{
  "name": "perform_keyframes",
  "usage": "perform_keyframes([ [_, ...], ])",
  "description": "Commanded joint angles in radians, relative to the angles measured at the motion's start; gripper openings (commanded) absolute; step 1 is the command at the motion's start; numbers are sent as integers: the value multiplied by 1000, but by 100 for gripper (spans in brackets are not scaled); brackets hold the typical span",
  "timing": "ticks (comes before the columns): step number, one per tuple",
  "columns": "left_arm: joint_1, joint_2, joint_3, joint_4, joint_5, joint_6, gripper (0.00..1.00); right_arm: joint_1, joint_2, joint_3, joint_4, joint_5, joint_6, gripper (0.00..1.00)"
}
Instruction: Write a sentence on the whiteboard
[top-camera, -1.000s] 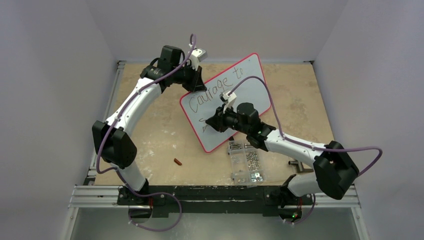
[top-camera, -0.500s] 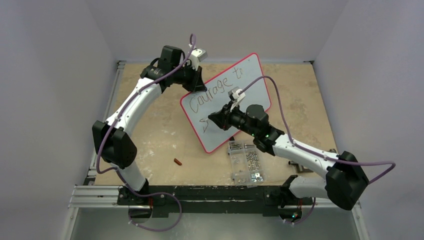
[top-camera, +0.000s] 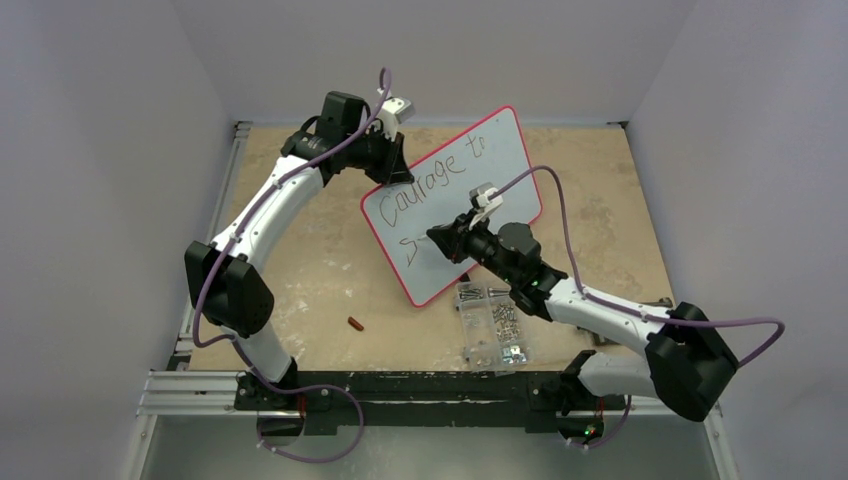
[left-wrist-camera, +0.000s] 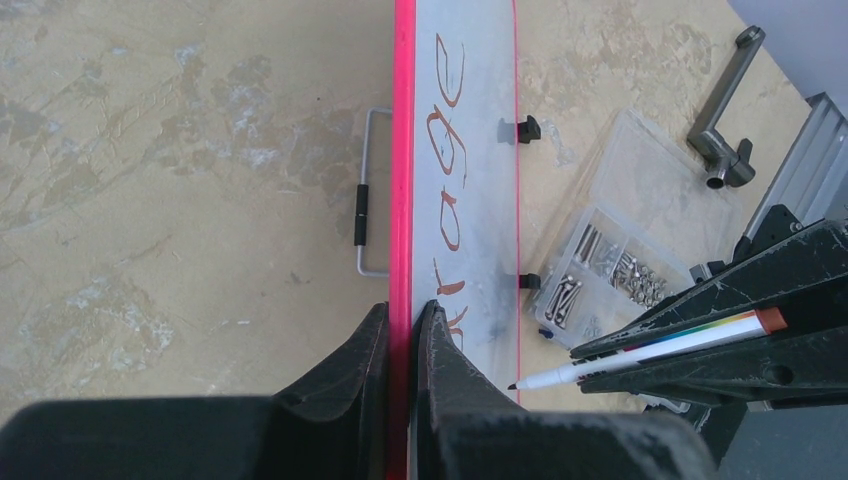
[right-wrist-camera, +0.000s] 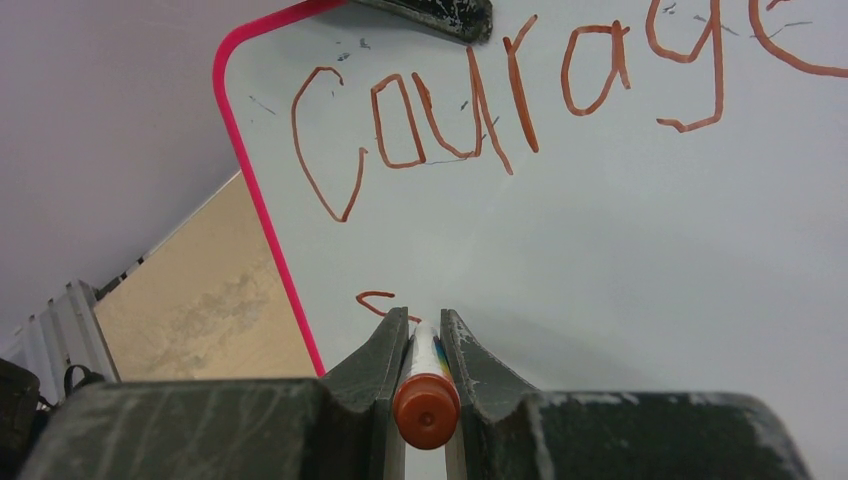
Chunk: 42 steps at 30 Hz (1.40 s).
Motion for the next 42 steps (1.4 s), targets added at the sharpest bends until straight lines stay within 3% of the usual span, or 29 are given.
perform_keyframes([
  [1,-6,12,-14,-69,-147,52,0,-4,2,-24,144,26,17,0],
  [24,34,1,-77,-23,-137,24,0,-4,84,-30,192,33,27,0],
  [42,36,6,-77,-21,-140,24,0,-27,78,52,53,138,-32,0],
])
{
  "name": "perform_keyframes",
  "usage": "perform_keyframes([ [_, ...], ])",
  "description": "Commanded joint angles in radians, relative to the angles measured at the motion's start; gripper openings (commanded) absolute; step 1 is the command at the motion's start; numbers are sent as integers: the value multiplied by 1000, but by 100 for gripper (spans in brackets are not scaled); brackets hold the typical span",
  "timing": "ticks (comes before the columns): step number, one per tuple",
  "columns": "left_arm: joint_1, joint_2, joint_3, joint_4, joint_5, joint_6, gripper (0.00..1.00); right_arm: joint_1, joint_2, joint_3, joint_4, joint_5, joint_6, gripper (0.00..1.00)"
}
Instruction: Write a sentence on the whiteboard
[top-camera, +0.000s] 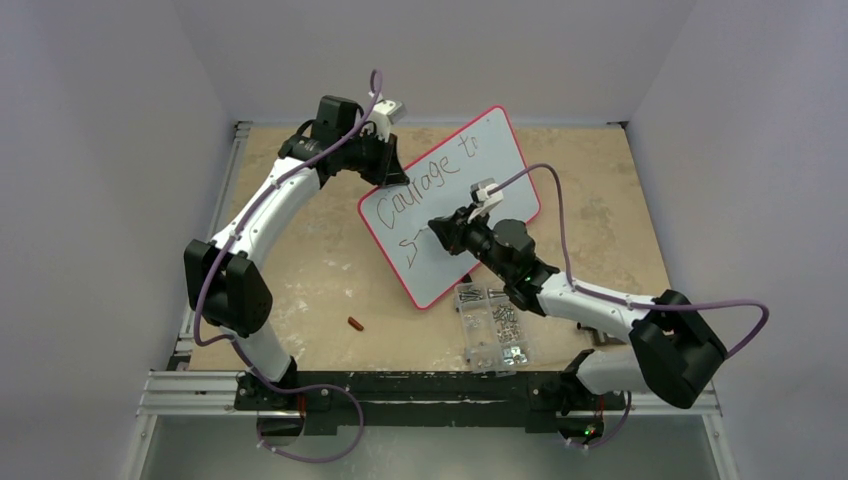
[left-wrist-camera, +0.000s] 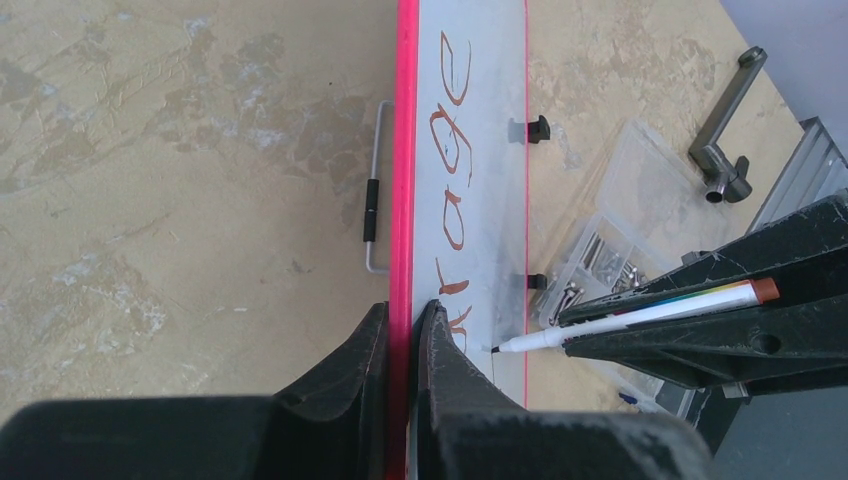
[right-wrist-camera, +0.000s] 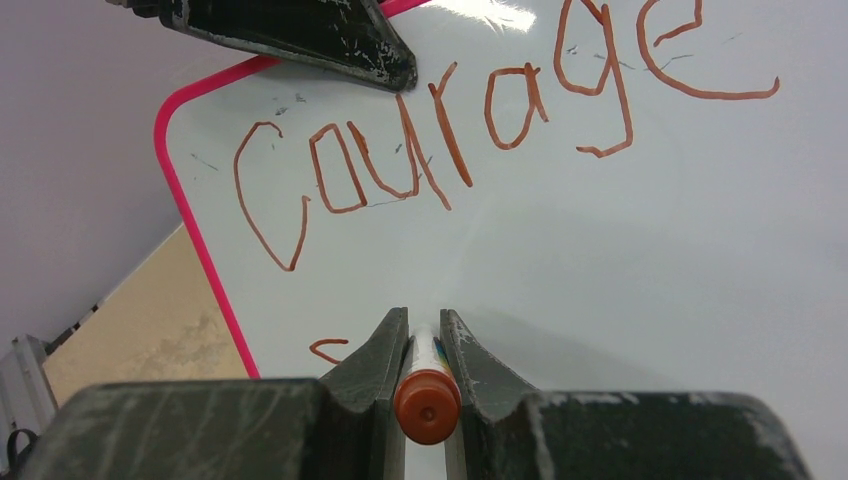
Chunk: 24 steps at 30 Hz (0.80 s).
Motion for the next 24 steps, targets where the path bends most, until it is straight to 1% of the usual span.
perform_keyframes([
  [1,2,10,-20,-61,-151,71,0,-8,-14,56,-61,50,-51,0],
  [6,2,15,-14,-65,-154,71,0,-8,-60,55,-62,-18,-75,0],
  [10,3,18,-10,-65,-151,71,0,-7,-73,62,-46,-77,-59,0],
  [24,2,14,-12,-68,-145,69,0,-7,36,129,11,-95,-20,0],
])
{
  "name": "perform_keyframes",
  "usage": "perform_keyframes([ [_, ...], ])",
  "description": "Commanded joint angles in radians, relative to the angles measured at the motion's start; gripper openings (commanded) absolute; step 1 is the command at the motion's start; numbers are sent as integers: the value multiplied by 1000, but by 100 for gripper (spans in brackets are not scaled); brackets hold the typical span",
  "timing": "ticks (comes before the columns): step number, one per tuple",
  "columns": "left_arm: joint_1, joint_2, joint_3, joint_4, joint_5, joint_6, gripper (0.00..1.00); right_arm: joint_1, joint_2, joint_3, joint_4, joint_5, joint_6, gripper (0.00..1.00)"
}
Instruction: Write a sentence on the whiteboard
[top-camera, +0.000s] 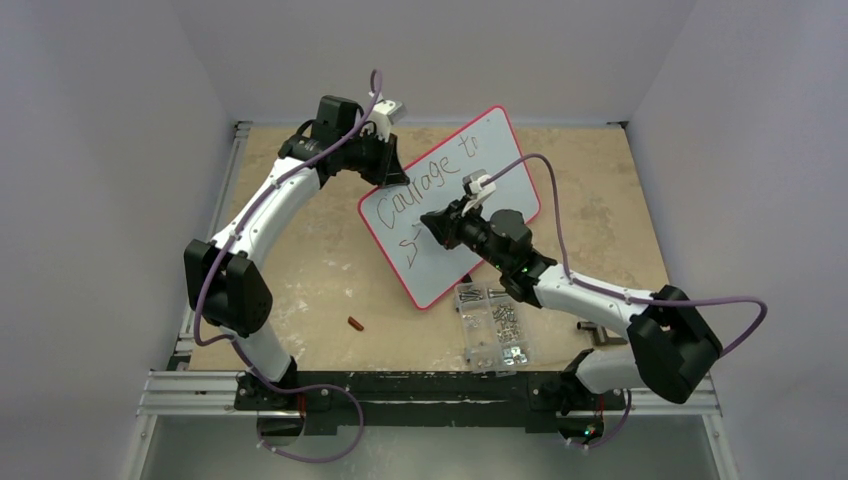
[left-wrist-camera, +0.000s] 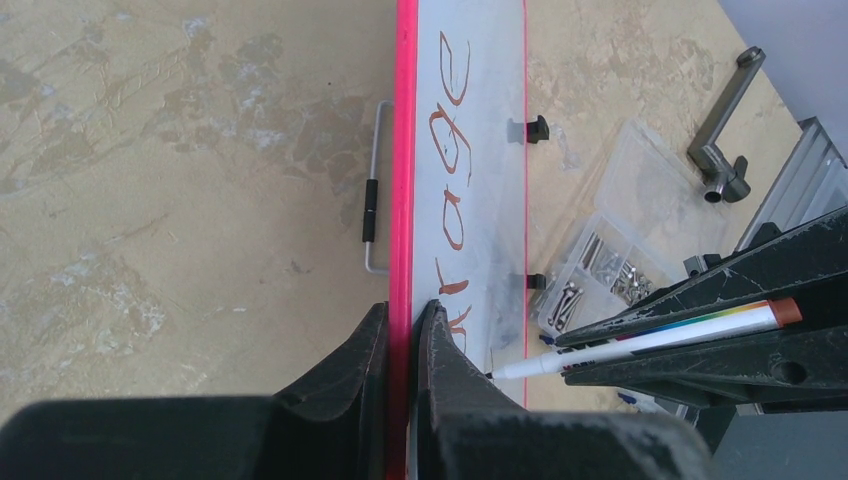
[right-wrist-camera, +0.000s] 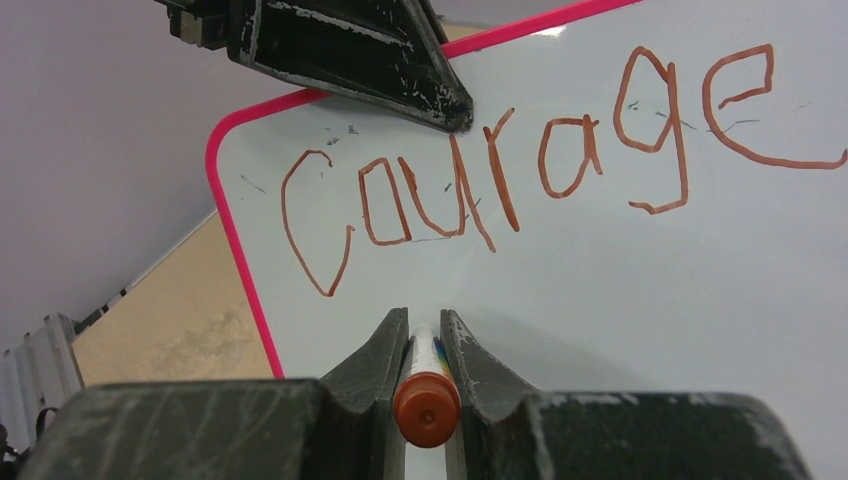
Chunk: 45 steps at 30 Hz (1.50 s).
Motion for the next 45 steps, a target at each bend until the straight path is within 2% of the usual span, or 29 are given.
perform_keyframes([
  [1,2,14,-11,-69,-146,70,0,-2,21,52,62,-16,11,0],
  [16,2,18,-3,-70,-149,70,0,-2,3,-43,48,10,13,0],
  [36,2,23,2,-76,-150,70,0,-2,-111,-208,2,63,26,0],
  [45,2,23,-1,-75,-144,67,0,-2,-98,-157,1,122,25,0],
])
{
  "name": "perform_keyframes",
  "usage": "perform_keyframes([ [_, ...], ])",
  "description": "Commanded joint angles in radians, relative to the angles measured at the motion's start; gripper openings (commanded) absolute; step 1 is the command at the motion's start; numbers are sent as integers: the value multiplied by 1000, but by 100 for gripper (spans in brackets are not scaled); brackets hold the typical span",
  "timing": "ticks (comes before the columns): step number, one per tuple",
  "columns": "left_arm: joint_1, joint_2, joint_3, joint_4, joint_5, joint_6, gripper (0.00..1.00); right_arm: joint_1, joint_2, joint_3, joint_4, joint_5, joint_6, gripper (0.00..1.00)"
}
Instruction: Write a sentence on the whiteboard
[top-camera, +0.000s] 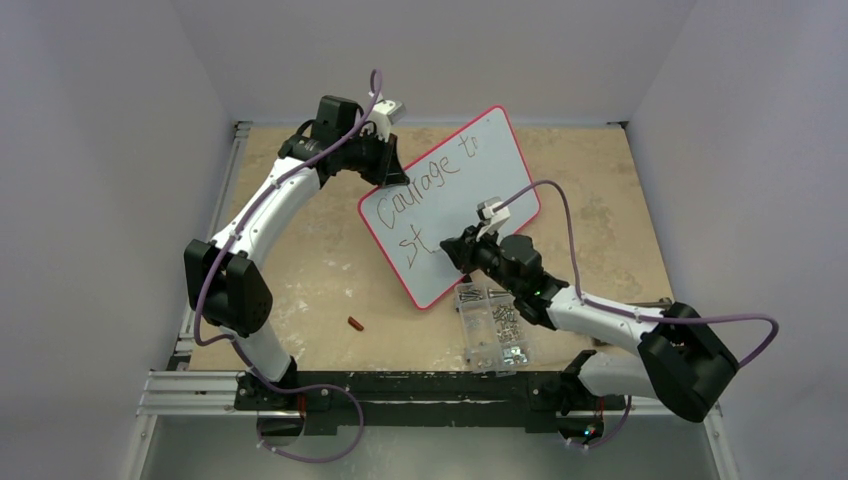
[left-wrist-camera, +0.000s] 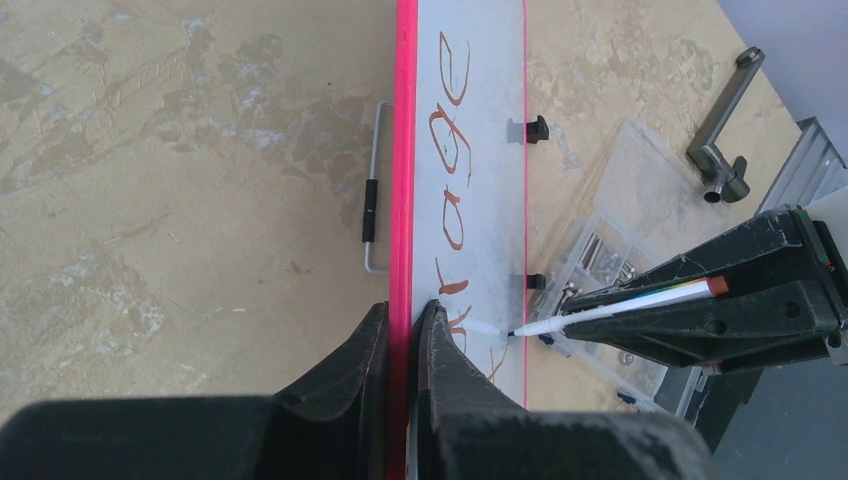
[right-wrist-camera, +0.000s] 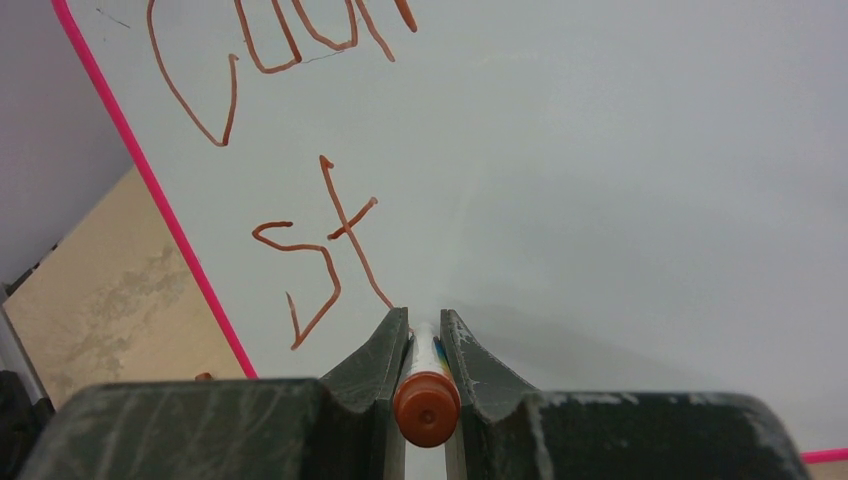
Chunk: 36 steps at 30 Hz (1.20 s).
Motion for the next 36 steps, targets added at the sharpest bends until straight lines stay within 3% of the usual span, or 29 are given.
perform_keyframes([
  [1,1,18,-1,-76,-145,66,0,-3,15,72,19,58,-6,0],
  [10,1,10,-3,-84,-149,68,0,-2,55,179,6,78,-51,0],
  [22,1,10,7,-91,-158,73,0,-3,-78,109,-16,93,-37,0],
  [36,1,7,-12,-66,-147,72,0,-46,-88,-28,235,35,-11,0],
])
